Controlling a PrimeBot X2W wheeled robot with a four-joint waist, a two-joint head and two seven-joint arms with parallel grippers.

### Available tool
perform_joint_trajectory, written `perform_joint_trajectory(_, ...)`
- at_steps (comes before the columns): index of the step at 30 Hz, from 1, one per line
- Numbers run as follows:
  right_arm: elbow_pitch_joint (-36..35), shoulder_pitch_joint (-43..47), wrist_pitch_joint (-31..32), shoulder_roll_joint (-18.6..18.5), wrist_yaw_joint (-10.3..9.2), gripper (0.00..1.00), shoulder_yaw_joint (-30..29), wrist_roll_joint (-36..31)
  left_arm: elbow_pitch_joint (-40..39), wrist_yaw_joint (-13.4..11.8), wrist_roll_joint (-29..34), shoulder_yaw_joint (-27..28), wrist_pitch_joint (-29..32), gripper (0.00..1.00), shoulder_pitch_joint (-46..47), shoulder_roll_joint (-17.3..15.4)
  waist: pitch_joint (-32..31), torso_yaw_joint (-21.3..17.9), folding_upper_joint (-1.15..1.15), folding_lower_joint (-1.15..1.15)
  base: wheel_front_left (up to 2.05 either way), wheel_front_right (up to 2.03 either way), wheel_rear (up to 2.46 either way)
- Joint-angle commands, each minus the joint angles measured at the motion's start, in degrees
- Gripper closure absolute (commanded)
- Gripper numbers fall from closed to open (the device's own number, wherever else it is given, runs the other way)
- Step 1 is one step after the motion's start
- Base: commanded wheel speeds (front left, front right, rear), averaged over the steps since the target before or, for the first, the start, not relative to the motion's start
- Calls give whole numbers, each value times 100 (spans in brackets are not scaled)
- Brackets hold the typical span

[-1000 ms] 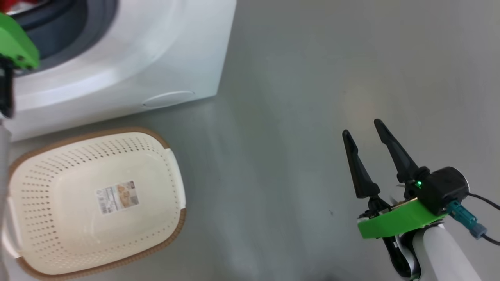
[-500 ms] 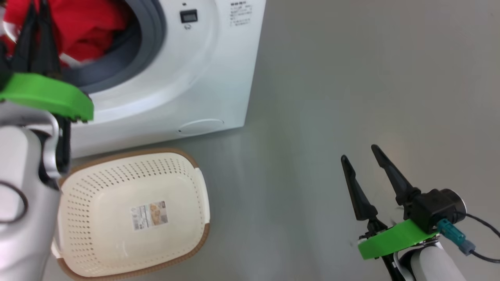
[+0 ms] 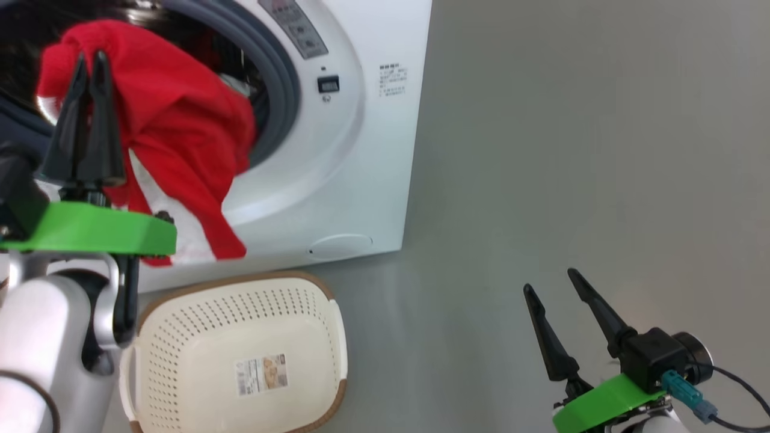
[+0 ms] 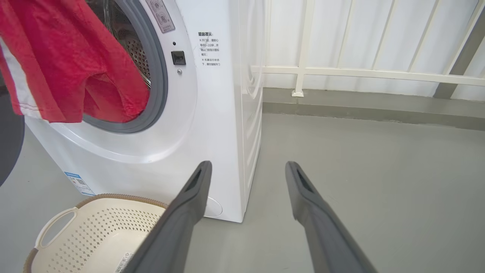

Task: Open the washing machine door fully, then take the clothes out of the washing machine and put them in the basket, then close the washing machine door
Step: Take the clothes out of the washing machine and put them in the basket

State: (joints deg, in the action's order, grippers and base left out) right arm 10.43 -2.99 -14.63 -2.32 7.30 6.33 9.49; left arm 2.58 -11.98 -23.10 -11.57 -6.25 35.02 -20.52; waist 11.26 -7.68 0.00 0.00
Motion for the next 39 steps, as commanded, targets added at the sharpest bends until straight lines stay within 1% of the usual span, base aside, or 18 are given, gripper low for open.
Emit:
perform_joint_trajectory(1, -105, 27, -35, -55, 19, 0, 137, -37, -246, -50, 50, 229, -40, 100, 8, -257, -261, 76, 0, 0, 0, 0, 0)
perform_joint_trajectory(11, -133, 245, 26, -55, 19, 0, 163, -38, -1016, -338, 97, 317, -48, 100, -632, -303, -607, 98, 0, 0, 0, 0, 0)
perform_joint_trajectory(18, -196, 327, 59, -55, 19, 0, 132, -47, -1324, -696, 27, 556, -290, 100, -1610, -186, -649, 109, 0, 0, 0, 0, 0)
perform_joint_trajectory(22, -248, 340, 69, -55, 19, 0, 82, -50, -1333, -807, -68, 641, -484, 100, -2165, -43, -597, 128, 0, 0, 0, 0, 0)
perform_joint_trajectory(29, -296, 313, 77, -55, 19, 0, -2, -51, -1066, -756, -208, 686, -744, 100, -2664, 216, -466, 169, 0, 0, 0, 0, 0)
perform_joint_trajectory(34, -361, 238, 74, -55, 19, 0, -34, -53, -664, -592, -237, 672, -847, 100, -2797, 479, -248, 173, 0, 0, 0, 0, 0)
perform_joint_trajectory(39, -449, 102, 64, -55, 19, 0, -43, -67, -161, -316, -202, 785, -871, 100, -2709, 798, 122, 123, 0, 0, 0, 0, 0)
